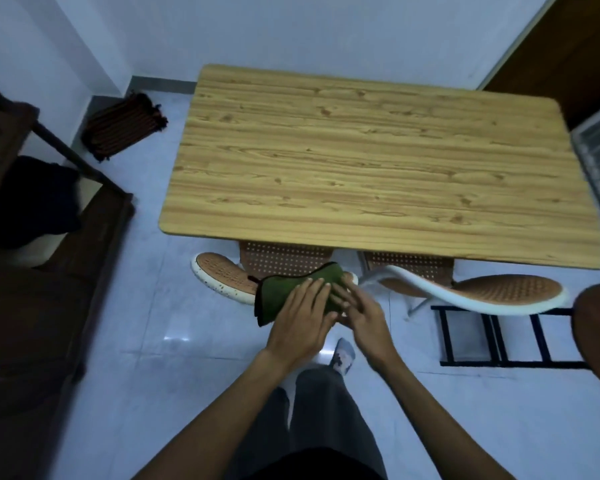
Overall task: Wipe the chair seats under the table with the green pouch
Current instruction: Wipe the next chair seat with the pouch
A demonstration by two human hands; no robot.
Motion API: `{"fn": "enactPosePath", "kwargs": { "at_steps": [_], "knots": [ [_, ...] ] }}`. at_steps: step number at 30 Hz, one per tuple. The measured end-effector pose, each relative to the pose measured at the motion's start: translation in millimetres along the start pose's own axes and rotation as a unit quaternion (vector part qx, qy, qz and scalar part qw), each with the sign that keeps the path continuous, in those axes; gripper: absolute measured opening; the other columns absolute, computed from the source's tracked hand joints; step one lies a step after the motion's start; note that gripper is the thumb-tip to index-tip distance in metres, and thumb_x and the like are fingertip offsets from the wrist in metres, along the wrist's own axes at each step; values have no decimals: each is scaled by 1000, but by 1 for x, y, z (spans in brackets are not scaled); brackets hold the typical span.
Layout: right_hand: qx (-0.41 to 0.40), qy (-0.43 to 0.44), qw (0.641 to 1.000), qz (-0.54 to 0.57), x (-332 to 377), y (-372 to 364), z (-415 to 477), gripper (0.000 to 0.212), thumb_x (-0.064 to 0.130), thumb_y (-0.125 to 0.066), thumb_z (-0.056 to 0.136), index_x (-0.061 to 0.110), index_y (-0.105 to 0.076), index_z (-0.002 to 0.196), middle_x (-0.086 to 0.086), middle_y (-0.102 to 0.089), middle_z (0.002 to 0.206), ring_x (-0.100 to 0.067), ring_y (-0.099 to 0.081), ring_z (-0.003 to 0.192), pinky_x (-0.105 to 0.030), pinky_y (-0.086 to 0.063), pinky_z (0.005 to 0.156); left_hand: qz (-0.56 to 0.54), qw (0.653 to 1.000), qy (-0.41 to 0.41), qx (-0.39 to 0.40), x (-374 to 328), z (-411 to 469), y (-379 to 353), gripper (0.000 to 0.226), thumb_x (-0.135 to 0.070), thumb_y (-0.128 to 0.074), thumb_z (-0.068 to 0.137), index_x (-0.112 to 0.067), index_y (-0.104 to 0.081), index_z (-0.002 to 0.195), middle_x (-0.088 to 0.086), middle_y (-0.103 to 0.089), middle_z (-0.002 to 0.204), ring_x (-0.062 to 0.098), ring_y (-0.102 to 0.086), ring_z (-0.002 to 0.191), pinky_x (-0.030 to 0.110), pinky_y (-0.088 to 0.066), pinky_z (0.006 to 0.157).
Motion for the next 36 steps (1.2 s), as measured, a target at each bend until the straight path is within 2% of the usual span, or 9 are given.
{"fn": "enactPosePath", "kwargs": {
  "at_steps": [2,4,7,9,17,21,25,31,36],
  "knots": [
    [-152,-39,987,-22,-12,33,19,33,2,-51,97,12,-62,127,-11,-70,118,-24,-71,102,-50,-56,92,44,998,25,29,-2,9,-13,61,-44,-34,102,-6,-43,148,15,-50,150,34,-46,140,47,-36,118],
    [-207,-76,971,-92,-20,49,42,36,18,-52,99,13,-56,135,-9,-67,120,-22,-67,99,-52,-54,94,88,994,43,40,-1,18,-22,62,-48,-37,100,-10,-43,148,15,-53,147,35,-52,133,48,-42,112],
    [-97,-195,975,-32,-42,30,77,54,34,-47,101,13,-33,150,-12,-59,122,-18,-62,86,-48,-52,92,136,989,23,43,6,21,-31,60,-48,-42,99,-14,-42,149,13,-55,144,38,-56,127,49,-45,108],
    [-50,-228,971,-59,-46,14,91,56,30,-43,102,7,-28,151,-16,-50,141,-24,-59,101,-46,-52,92,148,988,-2,39,12,20,-34,59,-48,-43,99,-15,-42,148,13,-57,142,39,-58,124,50,-45,107],
    [-156,-197,951,-180,-39,-1,100,40,9,-40,97,-5,-50,134,-28,-58,131,-34,-62,93,-35,-43,66,106,994,-9,28,96,-16,-12,57,-54,-34,101,-20,-44,145,13,-52,144,39,-46,134,51,-29,117],
    [-210,-166,924,-271,-38,-18,94,39,21,-49,93,-7,-60,118,-27,-58,128,-44,-57,115,-44,-50,90,120,993,-1,21,156,-44,6,57,-55,-34,100,-26,-39,149,9,-41,155,35,-34,145,51,-18,124],
    [-260,-162,919,-250,-41,-18,92,42,19,-50,92,-4,-58,125,-27,-59,130,-44,-56,118,-48,-50,95,76,997,15,13,202,-48,20,56,-55,-36,99,-26,-41,147,8,-37,157,34,-25,150,54,-17,123],
    [-310,-135,912,-233,-39,-18,92,51,9,-46,90,5,-49,141,-22,-57,138,-41,-54,125,-46,-46,100,-146,973,172,-40,264,-35,45,56,-45,-29,101,-12,-48,141,13,-38,156,32,-28,149,57,-30,119],
    [-317,-137,911,-226,-34,-18,88,53,6,-46,90,9,-46,143,-25,-57,136,-44,-55,123,-54,-47,100,41,995,96,-6,179,-33,24,46,-45,-43,92,-28,-56,132,6,-32,161,39,-12,153,60,-8,124]
  ]
}}
Point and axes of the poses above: each hand's wrist, its own z-axis towards the middle knuckle, its own y-axis out of the back of the hand, x = y × z, the point moved 6 cm from there along z, towards the middle knuckle
